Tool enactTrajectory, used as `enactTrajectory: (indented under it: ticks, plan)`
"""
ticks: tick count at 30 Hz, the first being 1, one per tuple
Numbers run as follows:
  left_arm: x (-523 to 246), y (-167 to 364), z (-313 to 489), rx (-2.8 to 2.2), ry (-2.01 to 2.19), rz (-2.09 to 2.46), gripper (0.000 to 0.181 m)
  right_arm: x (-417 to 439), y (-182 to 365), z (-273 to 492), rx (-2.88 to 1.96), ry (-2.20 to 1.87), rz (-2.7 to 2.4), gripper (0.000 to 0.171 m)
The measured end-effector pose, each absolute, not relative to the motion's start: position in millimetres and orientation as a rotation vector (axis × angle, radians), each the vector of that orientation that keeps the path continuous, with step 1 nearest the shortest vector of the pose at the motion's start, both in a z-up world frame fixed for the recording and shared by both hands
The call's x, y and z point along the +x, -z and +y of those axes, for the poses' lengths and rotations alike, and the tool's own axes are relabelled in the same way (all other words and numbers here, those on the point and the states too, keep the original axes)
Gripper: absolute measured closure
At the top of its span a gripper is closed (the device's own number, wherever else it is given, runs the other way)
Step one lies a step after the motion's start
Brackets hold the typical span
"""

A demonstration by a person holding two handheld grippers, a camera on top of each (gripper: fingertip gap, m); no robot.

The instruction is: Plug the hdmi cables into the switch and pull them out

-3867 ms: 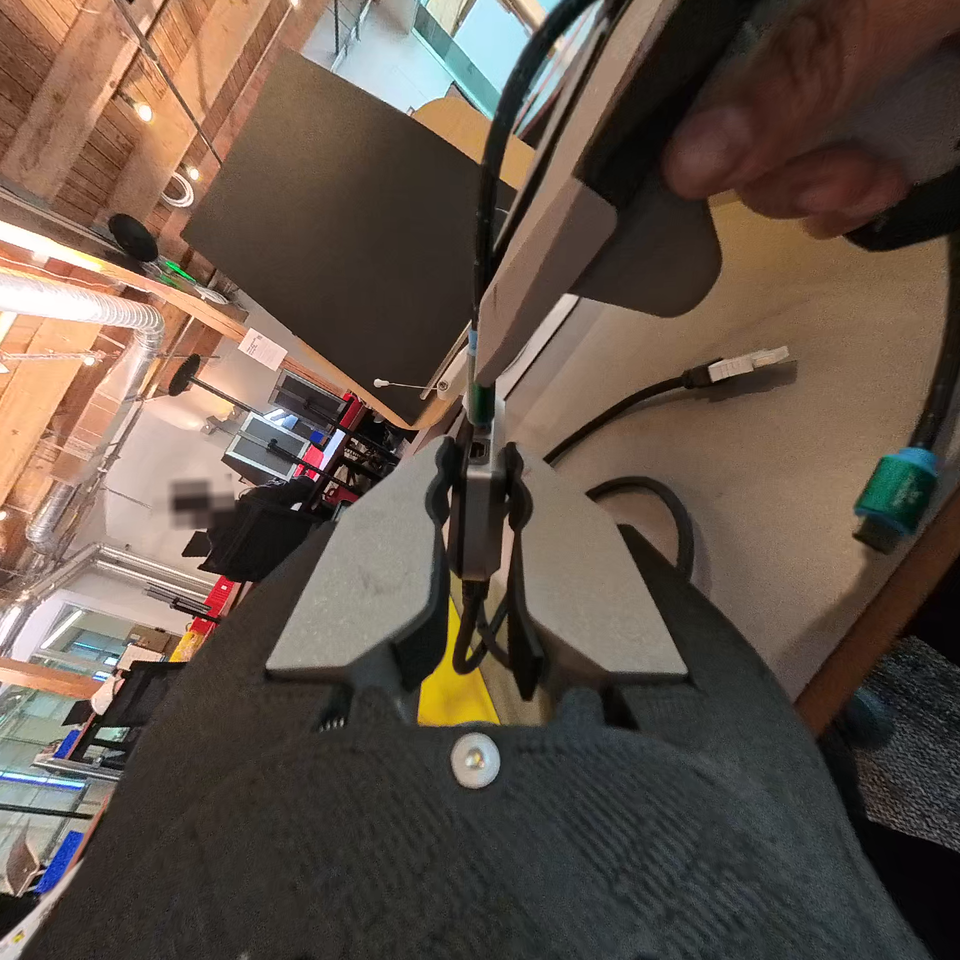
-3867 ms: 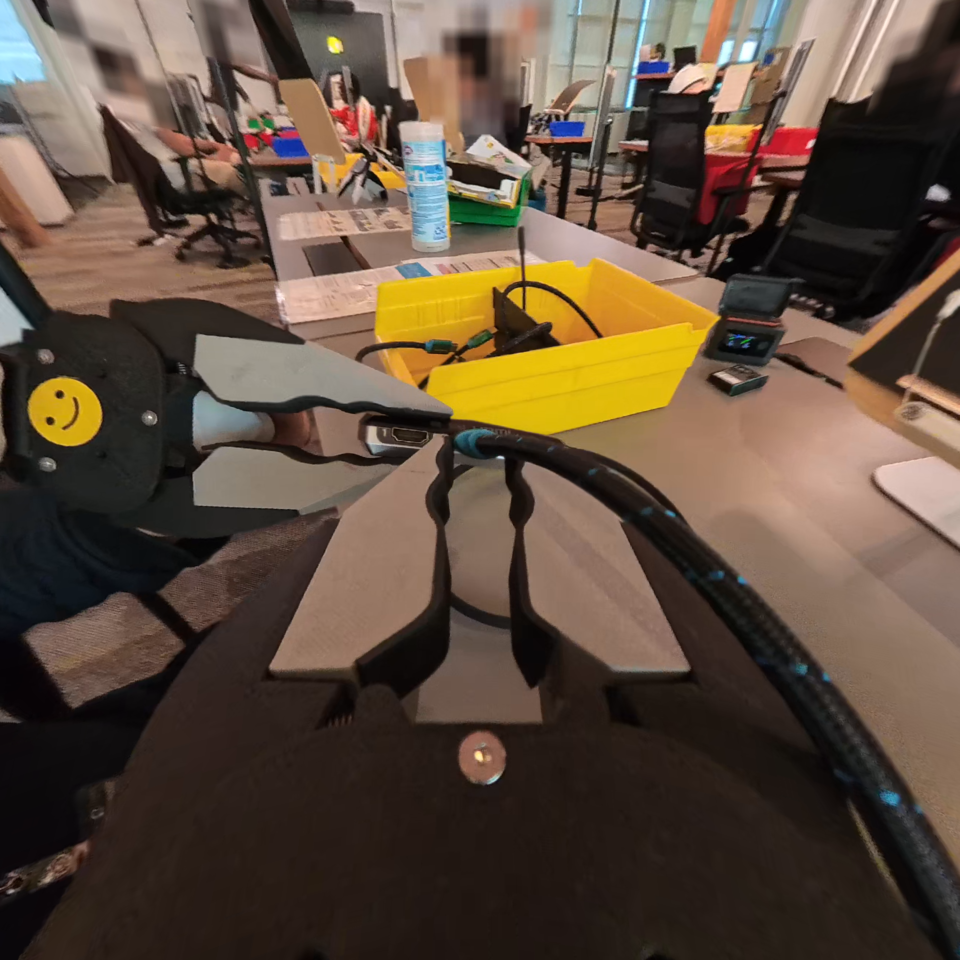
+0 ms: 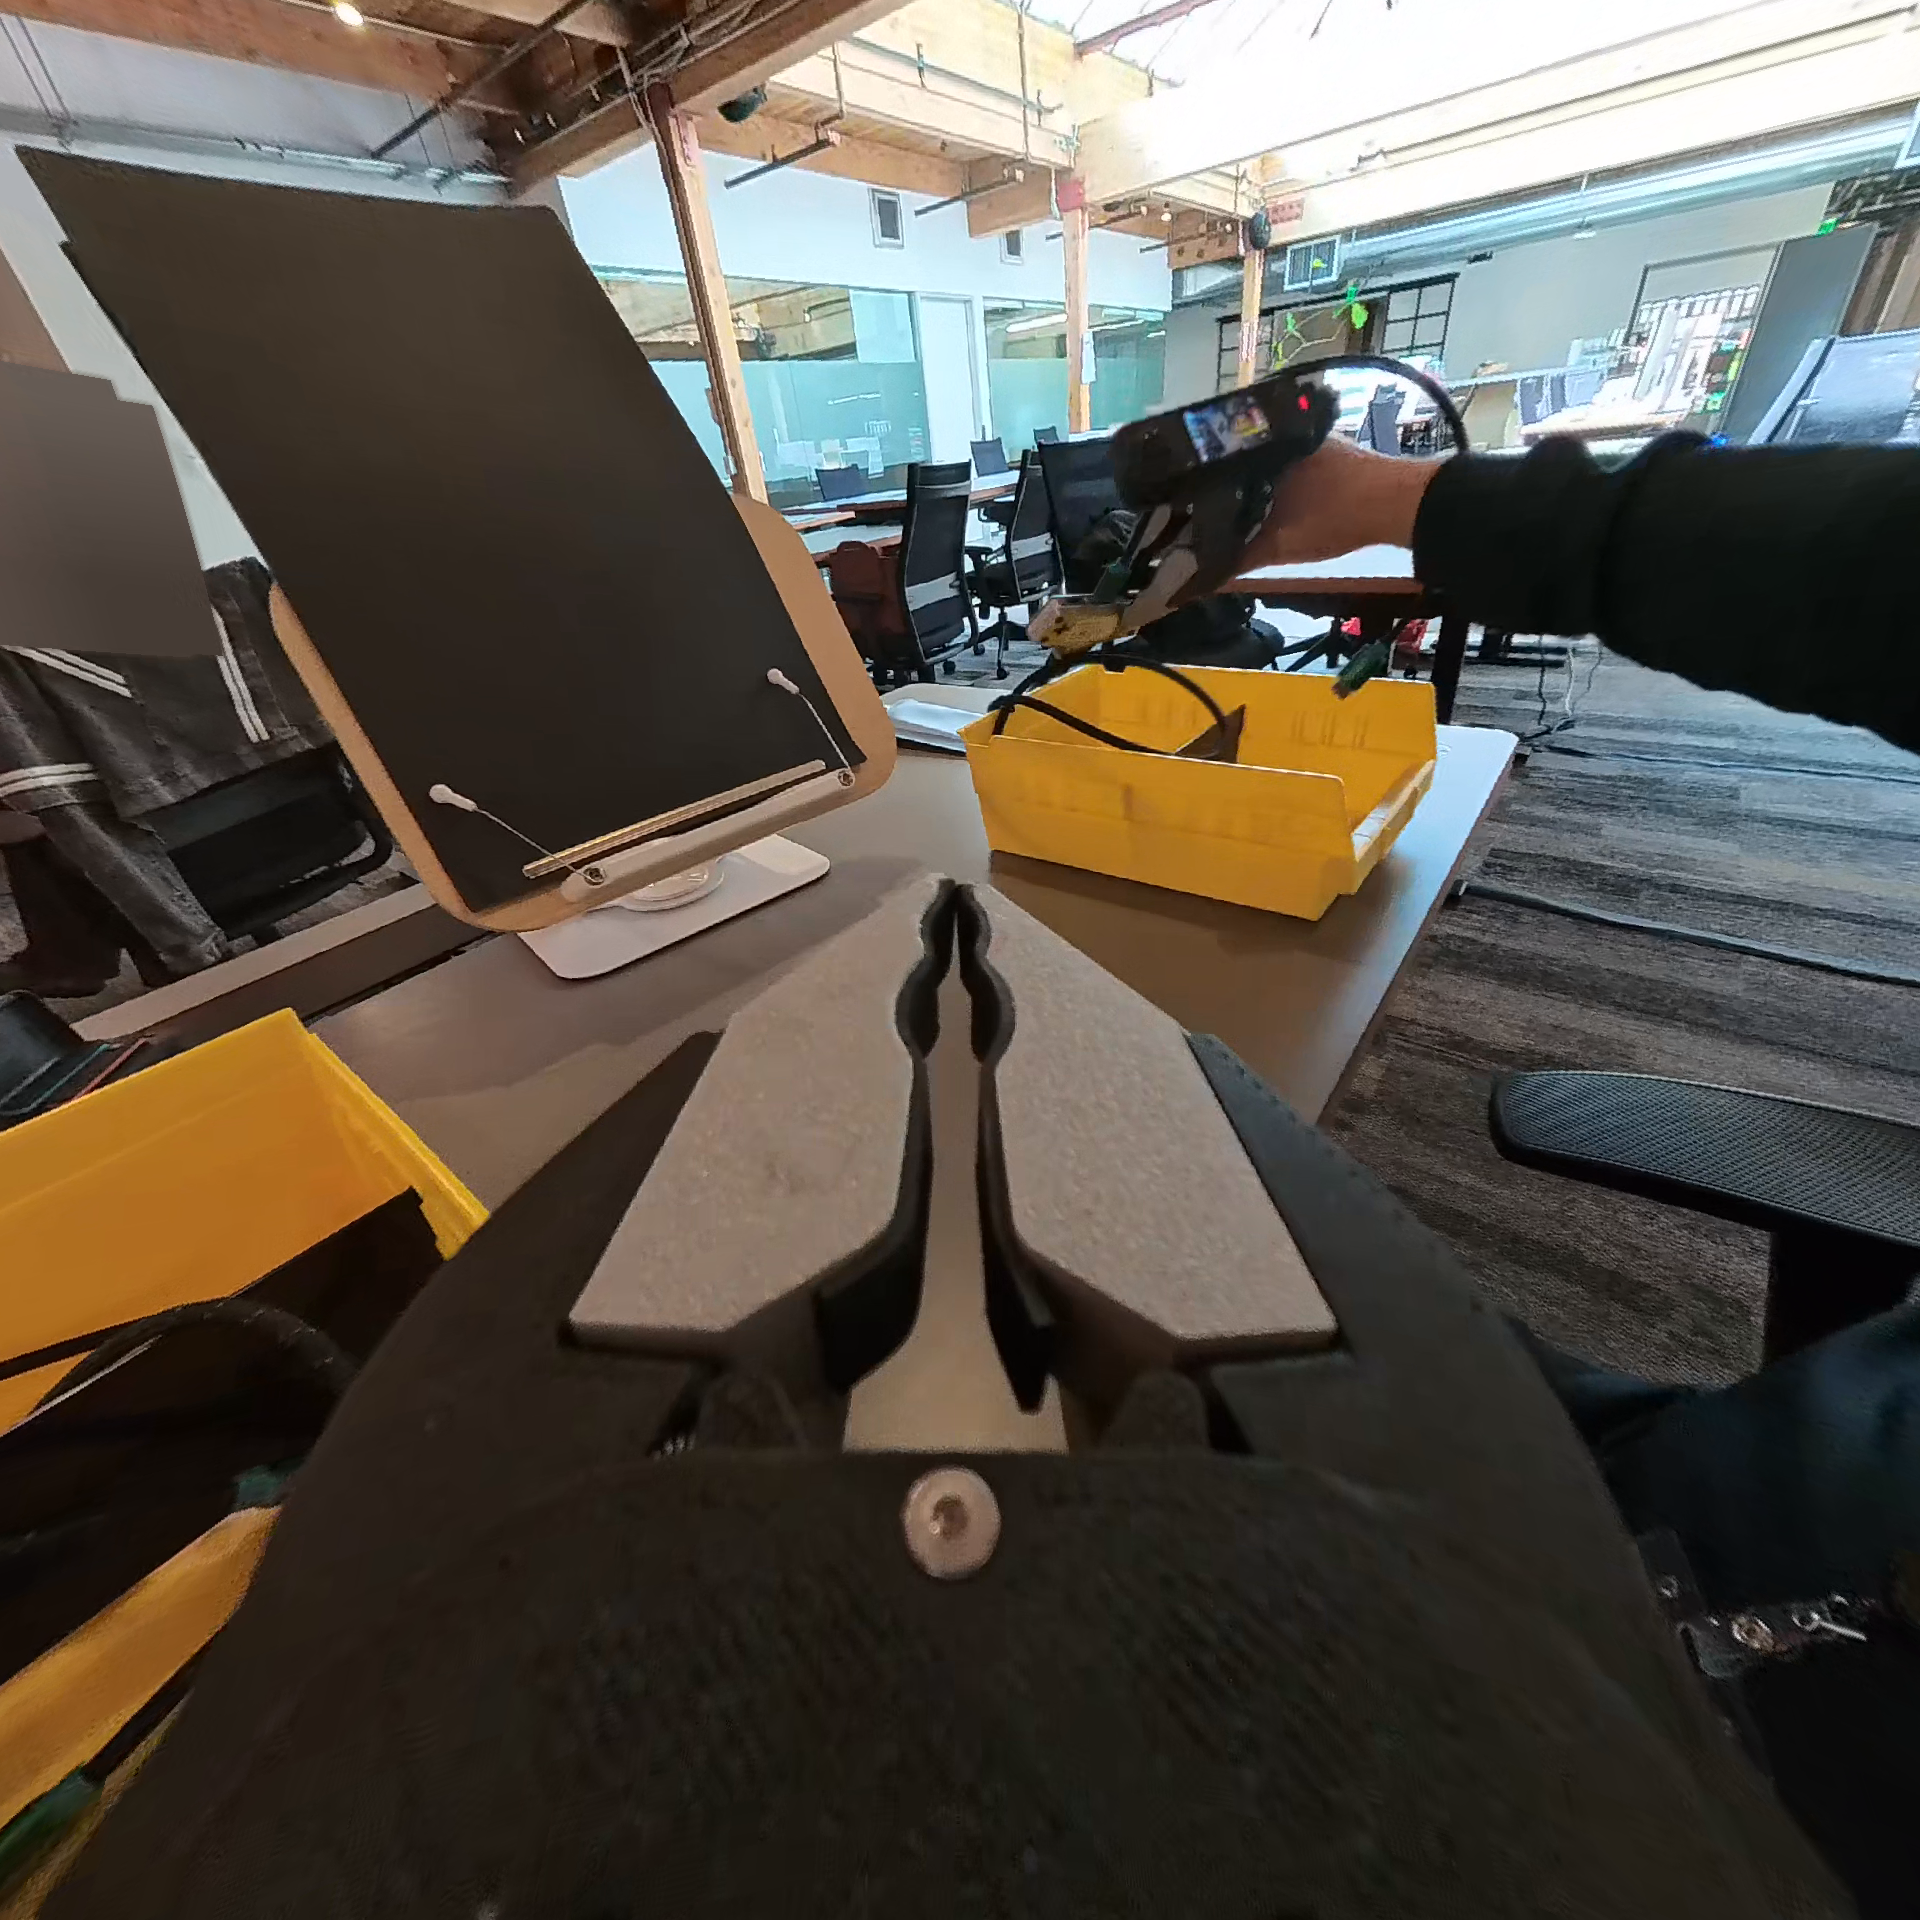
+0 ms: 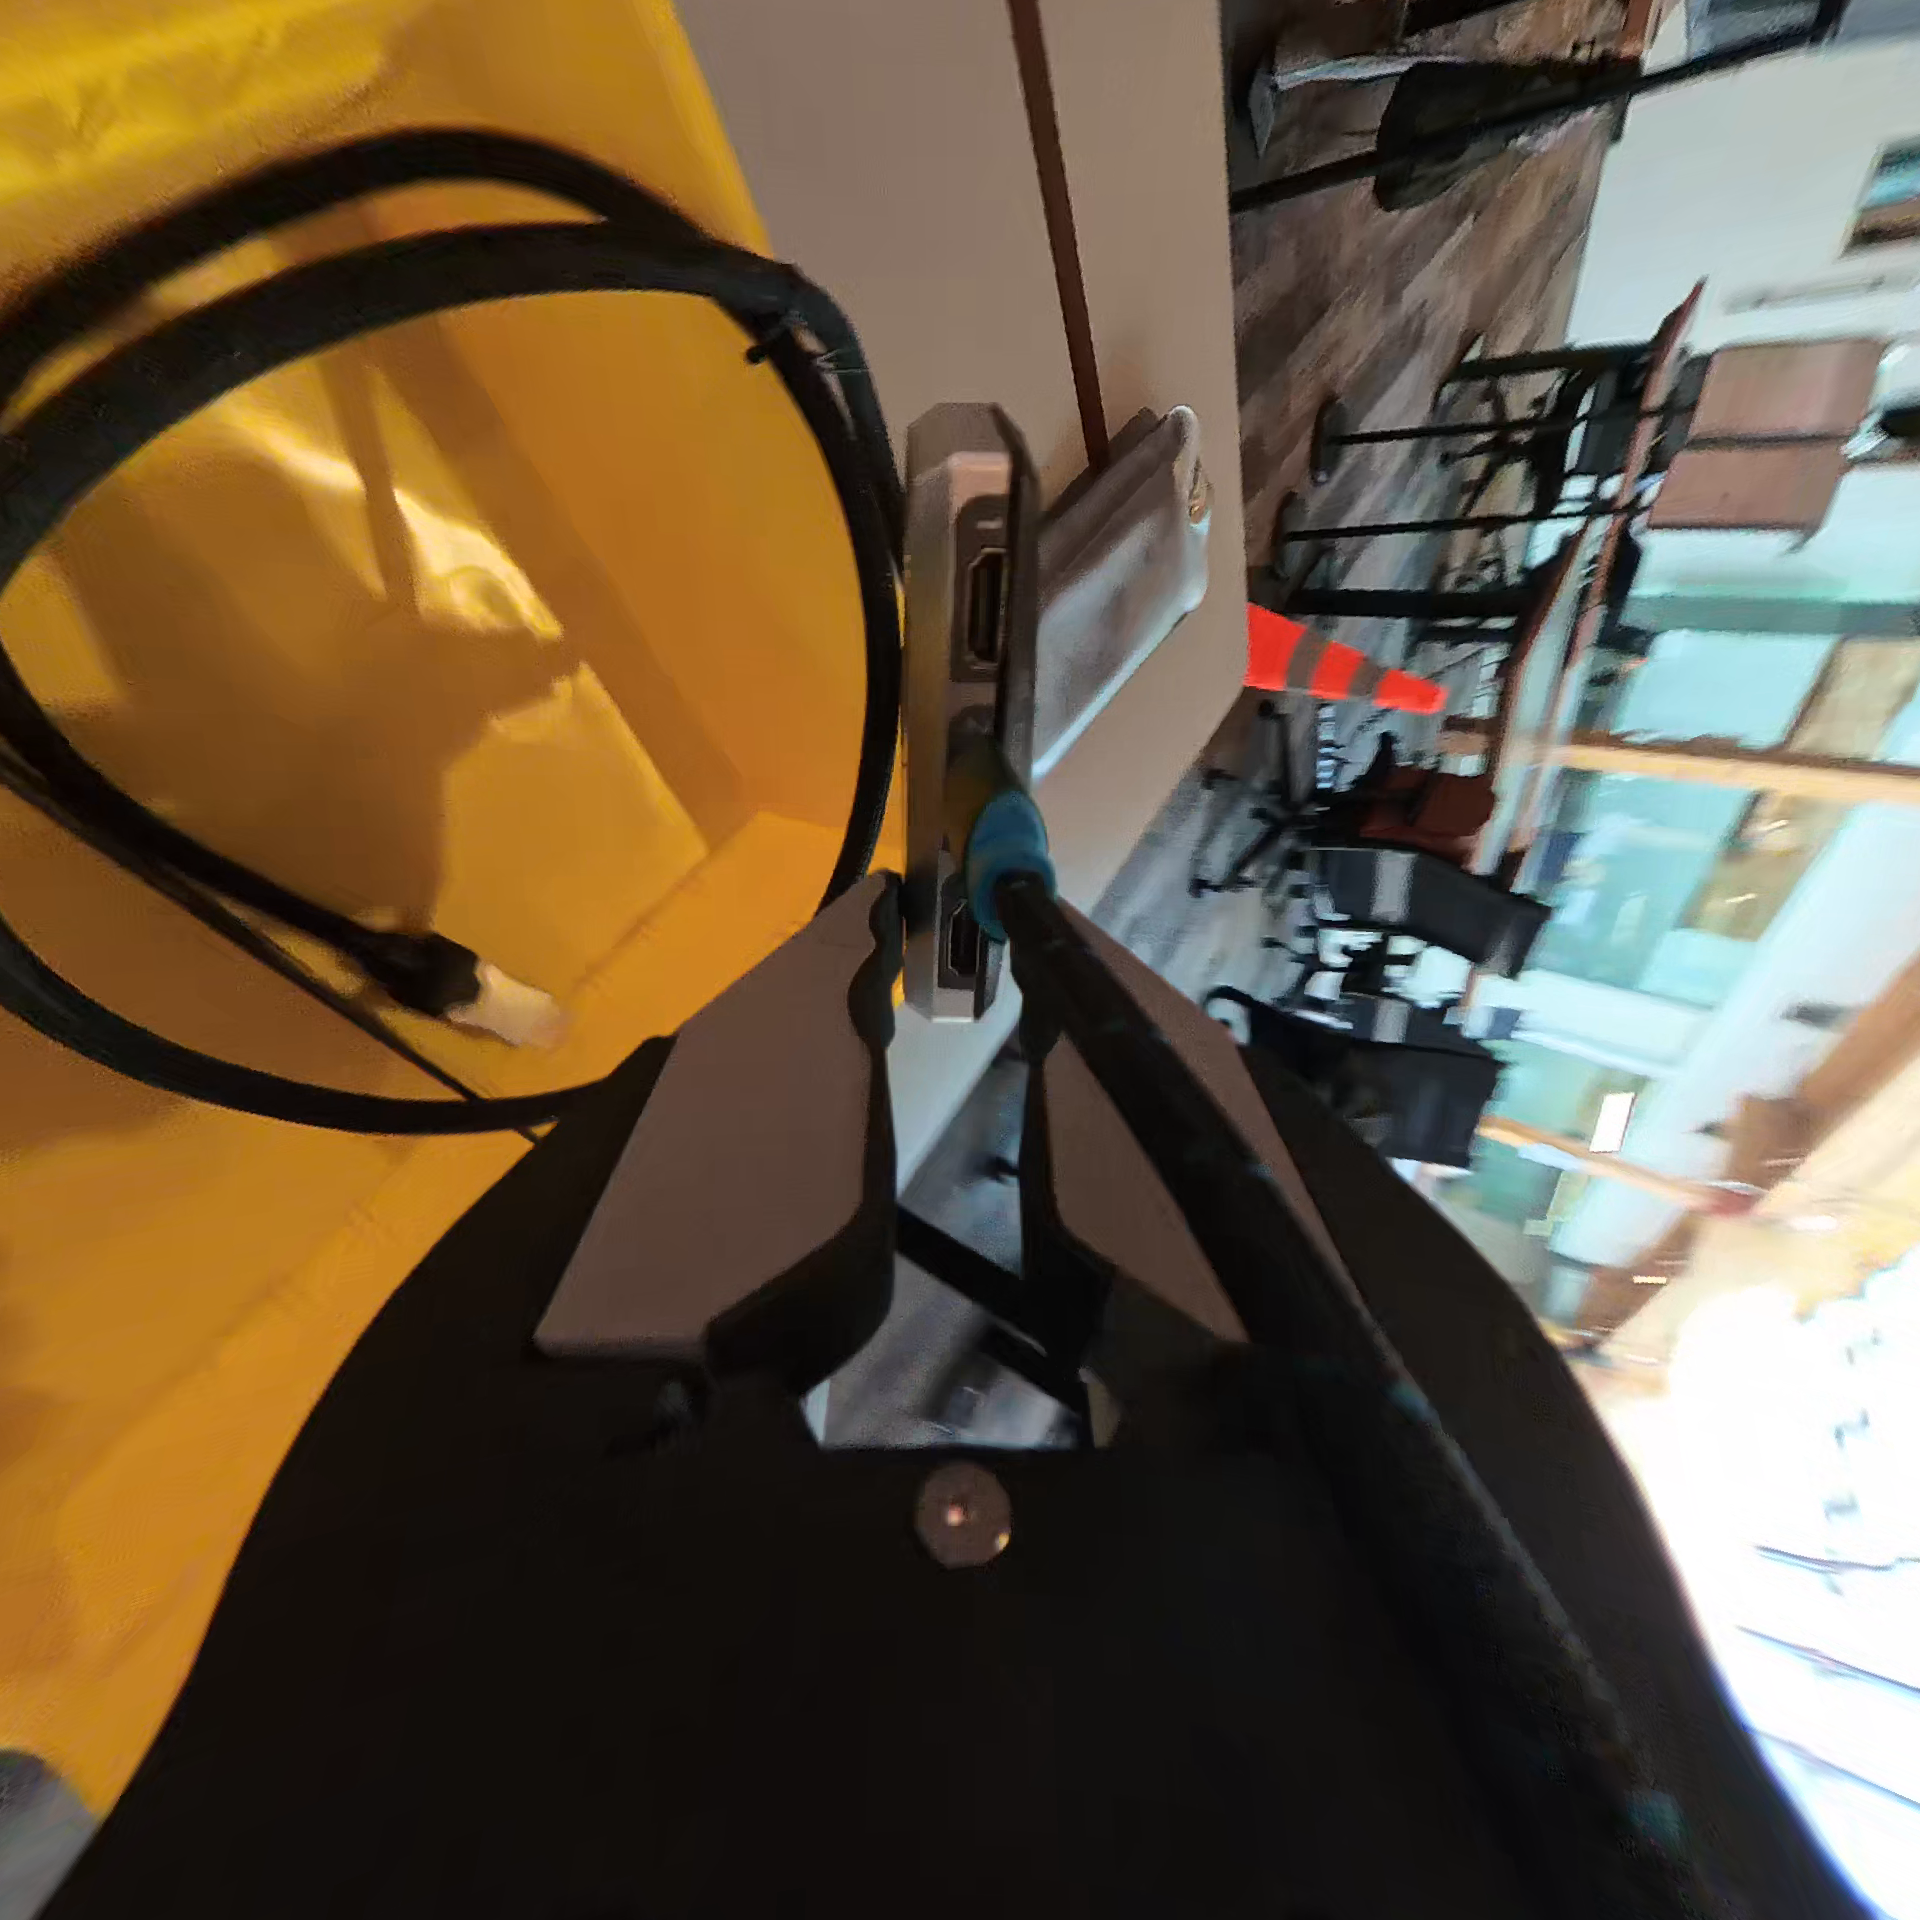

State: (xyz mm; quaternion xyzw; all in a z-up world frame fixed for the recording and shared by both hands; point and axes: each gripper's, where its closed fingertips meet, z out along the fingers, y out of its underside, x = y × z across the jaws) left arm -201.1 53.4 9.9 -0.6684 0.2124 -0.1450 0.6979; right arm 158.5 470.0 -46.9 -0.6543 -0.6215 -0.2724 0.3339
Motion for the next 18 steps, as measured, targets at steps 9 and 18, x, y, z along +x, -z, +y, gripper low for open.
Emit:
enactTrajectory:
  ticks: [9,18]
  plan:
    - [-190.5,-0.5,58.2,-1.524,0.288,0.516,0.181,138.7,44.6,444.3,-1.472,1.164,-1.950,0.149]
    - [-196.3,-6.7,54.8,-1.495,0.336,0.488,0.181,138.8,-31.3,406.1,-1.635,0.793,-1.806,0.154]
